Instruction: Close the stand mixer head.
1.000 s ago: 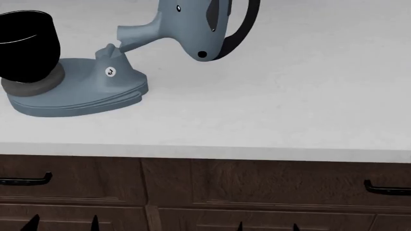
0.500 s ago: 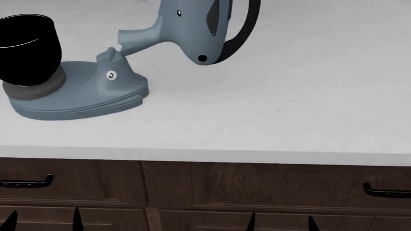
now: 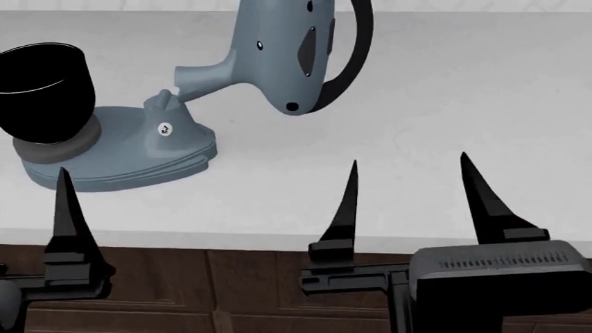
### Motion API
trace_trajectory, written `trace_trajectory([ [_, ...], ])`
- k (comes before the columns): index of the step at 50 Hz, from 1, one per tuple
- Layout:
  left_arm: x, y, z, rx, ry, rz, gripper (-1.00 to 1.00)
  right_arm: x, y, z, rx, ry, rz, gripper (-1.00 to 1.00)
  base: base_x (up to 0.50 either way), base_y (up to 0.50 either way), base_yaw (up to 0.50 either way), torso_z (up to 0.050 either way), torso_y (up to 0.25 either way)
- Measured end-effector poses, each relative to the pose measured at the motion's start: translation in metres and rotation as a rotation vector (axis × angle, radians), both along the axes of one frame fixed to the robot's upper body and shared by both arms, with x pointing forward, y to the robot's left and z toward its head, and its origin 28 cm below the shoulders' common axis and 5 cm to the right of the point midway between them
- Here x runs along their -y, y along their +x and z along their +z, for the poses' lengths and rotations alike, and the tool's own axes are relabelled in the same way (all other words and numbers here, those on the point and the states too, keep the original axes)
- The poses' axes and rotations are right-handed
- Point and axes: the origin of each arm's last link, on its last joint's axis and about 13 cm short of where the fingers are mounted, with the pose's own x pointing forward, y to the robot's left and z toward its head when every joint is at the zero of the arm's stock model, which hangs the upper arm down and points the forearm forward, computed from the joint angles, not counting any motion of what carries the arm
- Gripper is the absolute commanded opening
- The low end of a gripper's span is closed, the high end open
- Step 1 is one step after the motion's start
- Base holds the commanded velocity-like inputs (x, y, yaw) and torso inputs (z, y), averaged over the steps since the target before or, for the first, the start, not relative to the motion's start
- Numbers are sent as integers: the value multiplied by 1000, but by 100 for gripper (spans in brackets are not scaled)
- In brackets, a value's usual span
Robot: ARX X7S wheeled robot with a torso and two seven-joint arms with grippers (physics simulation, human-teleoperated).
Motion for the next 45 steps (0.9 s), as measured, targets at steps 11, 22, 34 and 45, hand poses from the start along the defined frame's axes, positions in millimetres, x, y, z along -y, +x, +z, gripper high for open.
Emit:
trace_trajectory([
  [11,0,-3,11,39,-3,1,100,0,-4,10,76,-10,14,100,4,500,0,5,0],
  [22,-1,-5,16,64,-8,18,100,-3,-6,13,121,-32,46,100,273,384,0,0,0],
  [34,-1,-7,20,76,-13,10,100,-5,-9,15,158,-39,76,100,500,21,0,0,0],
  [45,-1,-8,21,79,-17,3,100,-6,-12,18,178,-46,69,100,409,0,0,0,0],
])
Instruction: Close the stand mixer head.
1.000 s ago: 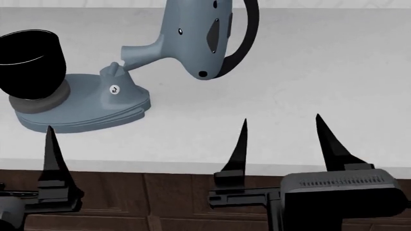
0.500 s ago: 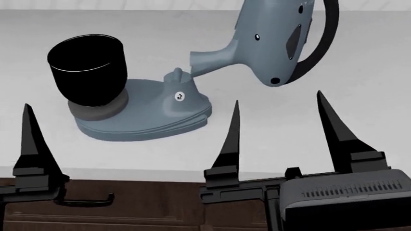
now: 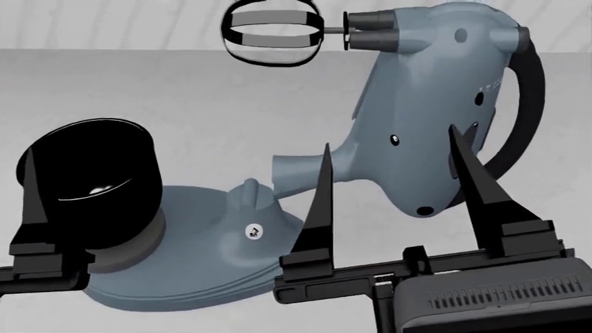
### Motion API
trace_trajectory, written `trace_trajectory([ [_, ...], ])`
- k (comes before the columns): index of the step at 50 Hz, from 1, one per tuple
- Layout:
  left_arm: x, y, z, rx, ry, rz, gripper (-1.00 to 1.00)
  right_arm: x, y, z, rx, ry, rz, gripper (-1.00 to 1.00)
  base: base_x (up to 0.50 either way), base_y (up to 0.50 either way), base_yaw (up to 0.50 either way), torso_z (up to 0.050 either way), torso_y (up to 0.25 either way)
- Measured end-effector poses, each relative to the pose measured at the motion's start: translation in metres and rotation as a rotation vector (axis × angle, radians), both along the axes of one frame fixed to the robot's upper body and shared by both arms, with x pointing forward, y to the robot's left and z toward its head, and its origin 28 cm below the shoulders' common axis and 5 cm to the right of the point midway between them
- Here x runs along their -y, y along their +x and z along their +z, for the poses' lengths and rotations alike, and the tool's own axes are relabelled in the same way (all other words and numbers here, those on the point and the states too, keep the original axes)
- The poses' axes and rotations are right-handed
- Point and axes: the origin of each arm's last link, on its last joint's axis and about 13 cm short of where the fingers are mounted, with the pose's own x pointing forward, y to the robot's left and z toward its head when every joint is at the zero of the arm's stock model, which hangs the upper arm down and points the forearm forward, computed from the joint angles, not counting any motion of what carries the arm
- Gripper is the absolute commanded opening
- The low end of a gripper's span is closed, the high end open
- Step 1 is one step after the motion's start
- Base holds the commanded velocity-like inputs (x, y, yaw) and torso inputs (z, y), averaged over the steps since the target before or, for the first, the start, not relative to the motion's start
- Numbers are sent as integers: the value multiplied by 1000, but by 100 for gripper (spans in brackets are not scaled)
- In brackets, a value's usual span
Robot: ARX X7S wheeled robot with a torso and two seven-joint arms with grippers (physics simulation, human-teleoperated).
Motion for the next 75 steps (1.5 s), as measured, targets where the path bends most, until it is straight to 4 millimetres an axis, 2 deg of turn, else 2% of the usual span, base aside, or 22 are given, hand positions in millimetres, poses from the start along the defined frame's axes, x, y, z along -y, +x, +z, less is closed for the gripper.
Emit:
trace_trajectory([
  [14,-1,-1,0,1,-2,-4,100,4,-10,12,27,15,-35,100,0,0,0,0,0],
  [28,-2,-2,3,7,-13,-3,100,34,-33,45,50,16,-138,100,160,0,0,0,0],
  [41,-4,-4,4,15,-24,0,100,57,-45,60,-85,25,-227,100,0,0,0,0,0],
  [57,-4,-6,5,30,-31,4,100,85,-39,59,-283,77,-305,100,0,0,0,0,0],
  [75,-5,-7,6,34,-30,6,100,96,-12,55,-461,80,-310,100,0,0,0,0,0],
])
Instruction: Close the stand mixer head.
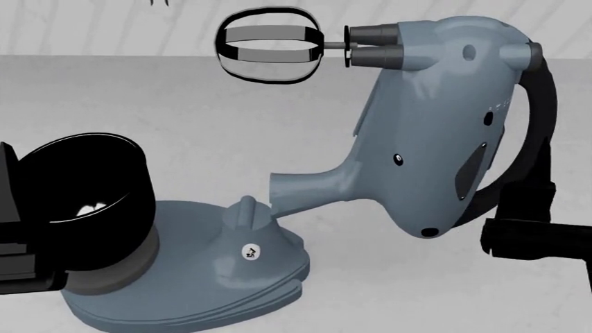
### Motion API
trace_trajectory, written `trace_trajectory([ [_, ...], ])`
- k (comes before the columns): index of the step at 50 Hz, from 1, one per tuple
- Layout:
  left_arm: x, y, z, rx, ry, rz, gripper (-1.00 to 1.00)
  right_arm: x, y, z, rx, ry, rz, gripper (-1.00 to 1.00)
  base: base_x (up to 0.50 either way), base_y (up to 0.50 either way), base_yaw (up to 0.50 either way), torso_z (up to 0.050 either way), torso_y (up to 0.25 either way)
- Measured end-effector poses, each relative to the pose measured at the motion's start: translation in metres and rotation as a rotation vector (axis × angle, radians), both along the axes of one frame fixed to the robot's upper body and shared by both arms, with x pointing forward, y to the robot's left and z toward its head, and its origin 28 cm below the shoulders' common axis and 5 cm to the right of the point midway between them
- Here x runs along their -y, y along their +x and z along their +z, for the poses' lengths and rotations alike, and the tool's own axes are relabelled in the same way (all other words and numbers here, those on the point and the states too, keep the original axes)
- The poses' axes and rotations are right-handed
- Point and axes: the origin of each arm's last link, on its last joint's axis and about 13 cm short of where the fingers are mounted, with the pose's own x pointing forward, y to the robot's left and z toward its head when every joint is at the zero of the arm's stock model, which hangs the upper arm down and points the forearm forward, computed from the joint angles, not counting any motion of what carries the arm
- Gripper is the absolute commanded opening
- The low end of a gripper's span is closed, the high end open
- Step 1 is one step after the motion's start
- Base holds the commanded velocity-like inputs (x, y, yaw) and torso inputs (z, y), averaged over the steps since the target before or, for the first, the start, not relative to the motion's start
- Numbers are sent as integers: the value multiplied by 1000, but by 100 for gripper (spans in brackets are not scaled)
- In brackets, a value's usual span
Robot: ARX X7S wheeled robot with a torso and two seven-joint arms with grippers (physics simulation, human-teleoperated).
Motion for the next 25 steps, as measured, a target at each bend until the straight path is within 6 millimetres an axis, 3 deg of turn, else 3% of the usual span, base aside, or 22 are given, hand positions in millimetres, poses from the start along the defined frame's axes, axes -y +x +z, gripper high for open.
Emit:
trace_trajectory([
  [25,-1,0,1,-1,-4,-4,100,-1,46,17,-186,-47,12,100,0,0,0,0,0],
])
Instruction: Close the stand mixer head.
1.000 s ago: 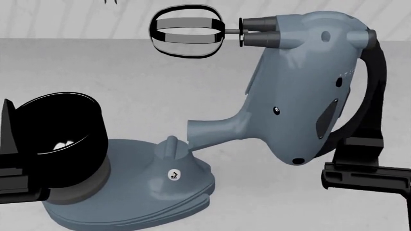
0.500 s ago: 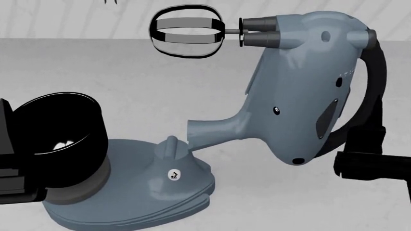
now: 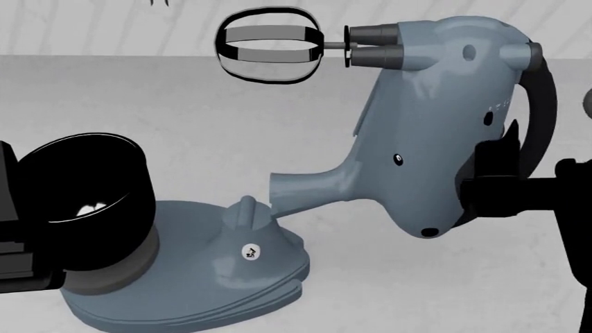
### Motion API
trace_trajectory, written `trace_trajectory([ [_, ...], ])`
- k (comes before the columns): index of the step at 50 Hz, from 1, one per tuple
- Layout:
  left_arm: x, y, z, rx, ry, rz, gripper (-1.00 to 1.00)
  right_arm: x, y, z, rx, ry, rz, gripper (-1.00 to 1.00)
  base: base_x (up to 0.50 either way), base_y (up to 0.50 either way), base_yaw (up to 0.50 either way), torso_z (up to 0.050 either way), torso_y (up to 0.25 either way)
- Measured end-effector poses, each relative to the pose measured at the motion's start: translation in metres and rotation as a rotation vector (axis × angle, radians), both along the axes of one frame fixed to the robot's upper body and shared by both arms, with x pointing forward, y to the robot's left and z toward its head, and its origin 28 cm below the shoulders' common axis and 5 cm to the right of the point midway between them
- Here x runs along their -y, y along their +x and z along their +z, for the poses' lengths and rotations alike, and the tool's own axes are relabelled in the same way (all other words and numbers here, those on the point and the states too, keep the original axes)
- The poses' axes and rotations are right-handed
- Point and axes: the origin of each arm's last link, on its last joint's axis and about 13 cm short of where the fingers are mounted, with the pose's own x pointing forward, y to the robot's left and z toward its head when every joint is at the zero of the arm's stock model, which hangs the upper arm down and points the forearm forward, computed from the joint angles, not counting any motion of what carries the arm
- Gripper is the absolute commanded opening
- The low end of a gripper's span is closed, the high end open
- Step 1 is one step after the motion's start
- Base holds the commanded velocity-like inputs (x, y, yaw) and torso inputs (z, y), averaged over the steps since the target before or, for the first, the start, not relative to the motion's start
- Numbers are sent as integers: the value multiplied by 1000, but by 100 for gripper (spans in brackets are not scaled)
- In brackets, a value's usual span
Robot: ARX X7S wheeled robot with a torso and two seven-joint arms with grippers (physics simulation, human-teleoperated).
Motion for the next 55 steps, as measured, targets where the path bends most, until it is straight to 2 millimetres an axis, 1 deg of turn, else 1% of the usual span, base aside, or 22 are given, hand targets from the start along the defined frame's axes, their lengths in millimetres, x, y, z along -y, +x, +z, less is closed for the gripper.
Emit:
trace_trajectory([
  [6,0,0,0,0,0,0,100,1,8,5,-17,-14,-17,100,0,0,2,0,0],
  [12,0,0,0,1,1,0,100,2,16,6,-45,-33,-29,100,2,0,3,0,0],
  [17,0,0,0,1,1,0,100,0,21,10,-76,-58,-16,100,12,0,7,0,0],
  [26,0,-1,1,3,-1,-1,100,-10,24,20,-129,-173,22,100,23,3,20,0,0],
  [34,-1,-2,2,6,-6,0,100,-23,24,34,-98,-346,34,100,31,8,32,0,0],
  [39,-2,-2,3,9,-10,2,100,-32,25,47,-76,-472,46,100,33,9,35,0,0],
  [44,-4,-3,5,14,-17,2,100,-48,26,67,-30,-564,76,100,32,10,34,0,0],
  [50,-6,-6,8,27,-21,-7,100,-78,37,98,71,-563,212,100,25,10,27,0,0],
  [55,-8,-12,11,48,-12,-39,100,-99,55,120,46,-532,314,100,20,10,20,0,0],
])
